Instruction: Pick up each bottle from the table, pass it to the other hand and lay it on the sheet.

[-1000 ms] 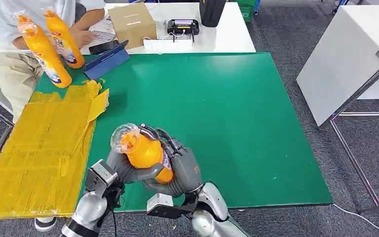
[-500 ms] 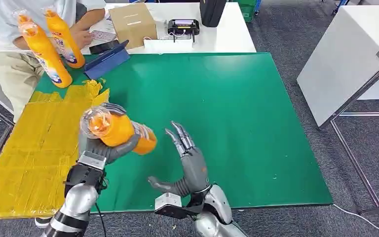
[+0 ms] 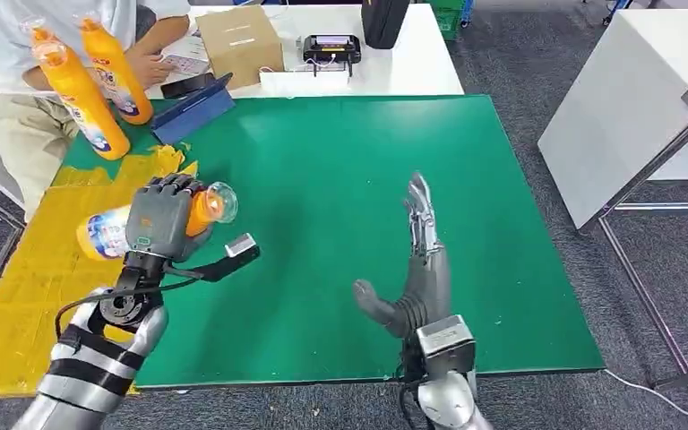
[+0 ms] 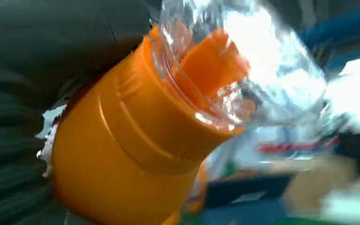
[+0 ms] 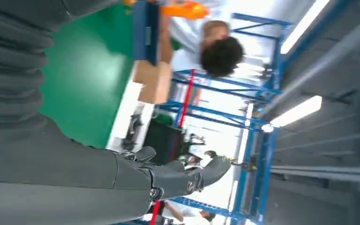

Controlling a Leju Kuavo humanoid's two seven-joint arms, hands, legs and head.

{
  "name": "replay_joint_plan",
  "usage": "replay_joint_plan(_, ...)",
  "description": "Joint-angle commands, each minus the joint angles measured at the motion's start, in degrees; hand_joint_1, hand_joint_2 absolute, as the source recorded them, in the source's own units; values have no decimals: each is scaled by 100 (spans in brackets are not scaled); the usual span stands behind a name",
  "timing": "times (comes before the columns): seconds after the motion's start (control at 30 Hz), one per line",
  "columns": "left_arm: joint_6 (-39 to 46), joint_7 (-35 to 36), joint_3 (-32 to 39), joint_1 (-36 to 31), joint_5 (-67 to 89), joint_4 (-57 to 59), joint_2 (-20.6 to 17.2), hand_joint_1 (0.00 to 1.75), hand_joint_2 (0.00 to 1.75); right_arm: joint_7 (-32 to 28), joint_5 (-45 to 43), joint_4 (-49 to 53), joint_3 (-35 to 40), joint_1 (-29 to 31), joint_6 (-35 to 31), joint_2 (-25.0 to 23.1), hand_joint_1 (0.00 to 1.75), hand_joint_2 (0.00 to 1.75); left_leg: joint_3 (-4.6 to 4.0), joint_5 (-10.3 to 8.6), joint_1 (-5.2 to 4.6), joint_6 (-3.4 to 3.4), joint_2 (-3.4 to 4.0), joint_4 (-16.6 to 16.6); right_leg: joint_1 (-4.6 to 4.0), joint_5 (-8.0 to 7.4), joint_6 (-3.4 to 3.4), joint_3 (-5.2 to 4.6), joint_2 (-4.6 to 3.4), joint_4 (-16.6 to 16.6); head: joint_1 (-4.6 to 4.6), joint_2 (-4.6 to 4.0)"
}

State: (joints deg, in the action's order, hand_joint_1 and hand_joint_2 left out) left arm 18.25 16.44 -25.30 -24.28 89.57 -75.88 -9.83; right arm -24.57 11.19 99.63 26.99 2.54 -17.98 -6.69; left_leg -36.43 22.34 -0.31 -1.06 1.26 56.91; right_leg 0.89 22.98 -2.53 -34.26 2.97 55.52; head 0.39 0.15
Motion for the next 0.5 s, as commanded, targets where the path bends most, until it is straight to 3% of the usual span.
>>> replay_joint_plan(0.03,-290,-76,-589,-918,-88,2996,-29,175,175,71,-41,530,-470,66,183,184,0,175,42,14,11,11,-32,-1,-4,20,12,52,-6,-6,2,0)
replay_joint_plan(0.2,-191,-80,-183,-947,43,3297,38,175,175,110,-64,471,-474,91,206,197,0,175,17,8,7,7,5,1,-3,8,7,20,-19,0,2,0)
replay_joint_plan(0.23,-236,51,-138,-982,43,3491,-15,175,175,109,-65,449,-510,98,173,210,0,0,28,15,10,10,1,4,-5,14,11,32,-24,1,2,0)
replay_joint_plan(0.37,-37,32,295,-1236,26,4563,-27,175,175,94,-158,375,-558,168,155,219,0,0,23,9,10,9,11,-1,-6,7,10,25,-25,-3,4,0)
replay_joint_plan(0.4,182,137,284,-1285,43,4789,-27,113,175,91,-178,340,-542,193,151,211,0,0,30,15,14,12,14,5,-10,11,13,33,-36,0,4,0)
replay_joint_plan(0.43,505,338,138,-1259,43,4858,-73,0,175,91,-181,298,-507,214,139,214,0,0,23,10,9,9,20,0,-7,5,10,22,-35,-1,0,0)
replay_joint_plan(0.5,800,681,-123,-1243,43,4980,-113,0,175,90,-176,221,-454,230,95,218,0,0,19,8,7,8,15,-2,-6,5,8,19,-26,-2,2,0)
